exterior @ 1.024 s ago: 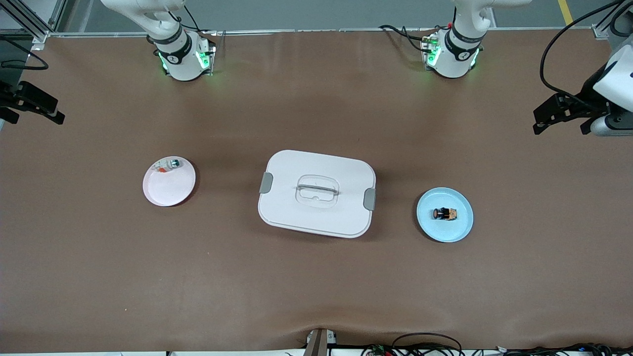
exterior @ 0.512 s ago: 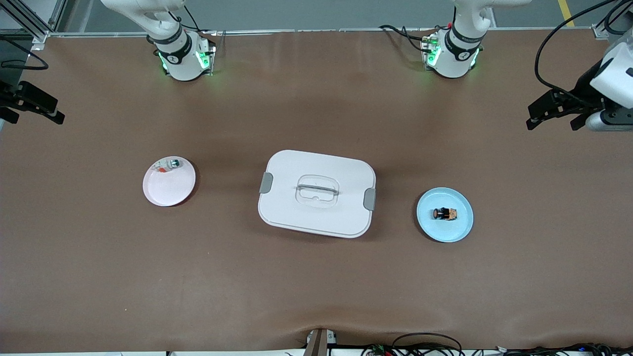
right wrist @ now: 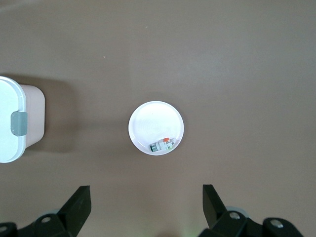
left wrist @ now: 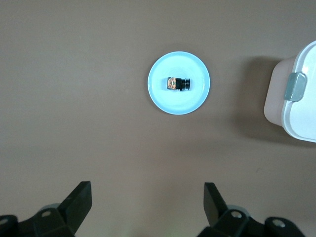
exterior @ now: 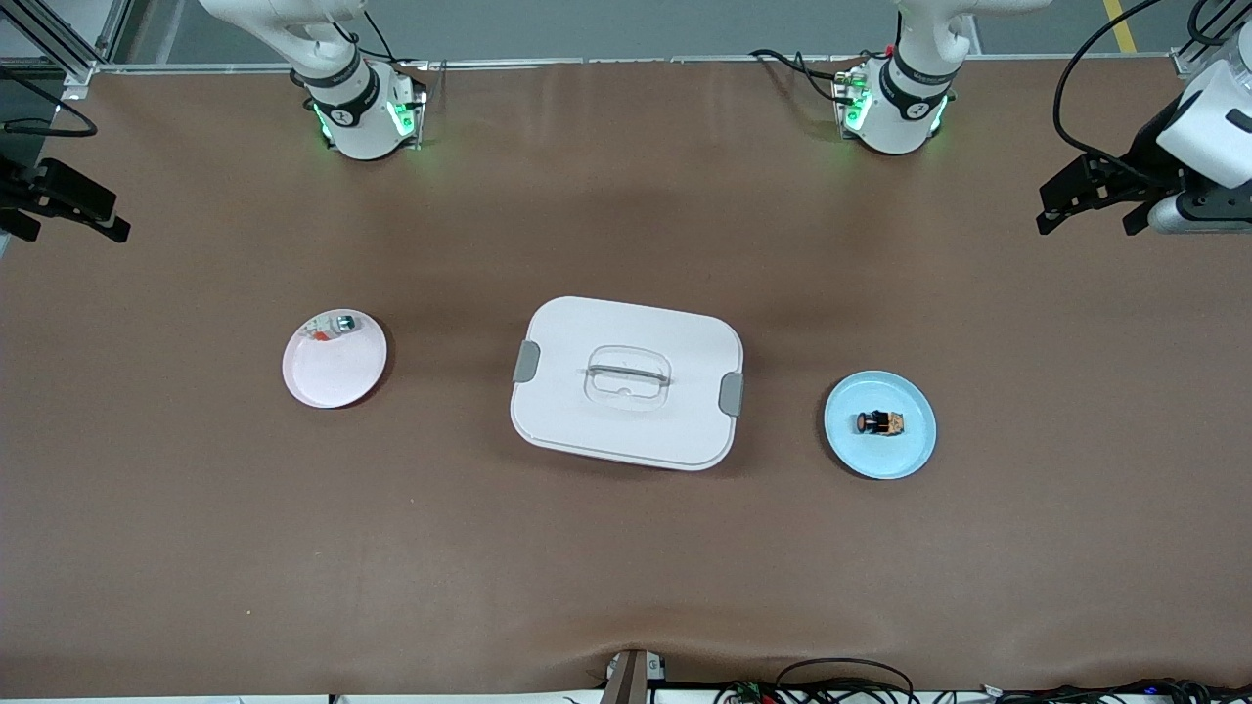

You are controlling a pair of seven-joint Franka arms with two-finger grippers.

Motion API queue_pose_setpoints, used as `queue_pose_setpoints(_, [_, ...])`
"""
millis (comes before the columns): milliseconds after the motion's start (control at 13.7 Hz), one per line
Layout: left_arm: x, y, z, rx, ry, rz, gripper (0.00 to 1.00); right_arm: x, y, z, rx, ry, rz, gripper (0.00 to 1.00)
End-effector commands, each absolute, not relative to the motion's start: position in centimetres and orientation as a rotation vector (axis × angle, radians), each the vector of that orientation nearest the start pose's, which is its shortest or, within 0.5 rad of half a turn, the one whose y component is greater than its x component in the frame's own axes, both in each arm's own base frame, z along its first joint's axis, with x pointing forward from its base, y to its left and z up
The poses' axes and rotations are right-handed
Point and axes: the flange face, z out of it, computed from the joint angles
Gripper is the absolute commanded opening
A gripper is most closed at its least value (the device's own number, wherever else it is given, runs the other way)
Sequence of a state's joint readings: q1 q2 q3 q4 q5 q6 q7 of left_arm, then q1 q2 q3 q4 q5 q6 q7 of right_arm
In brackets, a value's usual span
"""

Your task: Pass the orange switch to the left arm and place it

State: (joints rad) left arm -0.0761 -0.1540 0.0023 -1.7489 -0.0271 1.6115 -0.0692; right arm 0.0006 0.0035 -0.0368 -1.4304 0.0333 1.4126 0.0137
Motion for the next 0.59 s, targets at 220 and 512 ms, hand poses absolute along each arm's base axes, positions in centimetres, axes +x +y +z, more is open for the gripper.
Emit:
queue_pose_setpoints(220, [50.46, -3.87, 62.86, -3.154, 0.036, -0.016, 1.00, 53.30, -1.85, 67.87, -3.089, 0.099, 0.035, 1.00])
queue_pose_setpoints(512, [50.54, -3.71, 62.80, -3.154, 0.031, -0.016, 1.00, 53.35, -1.85, 67.92, -3.076, 0.105, 0.027, 1.00])
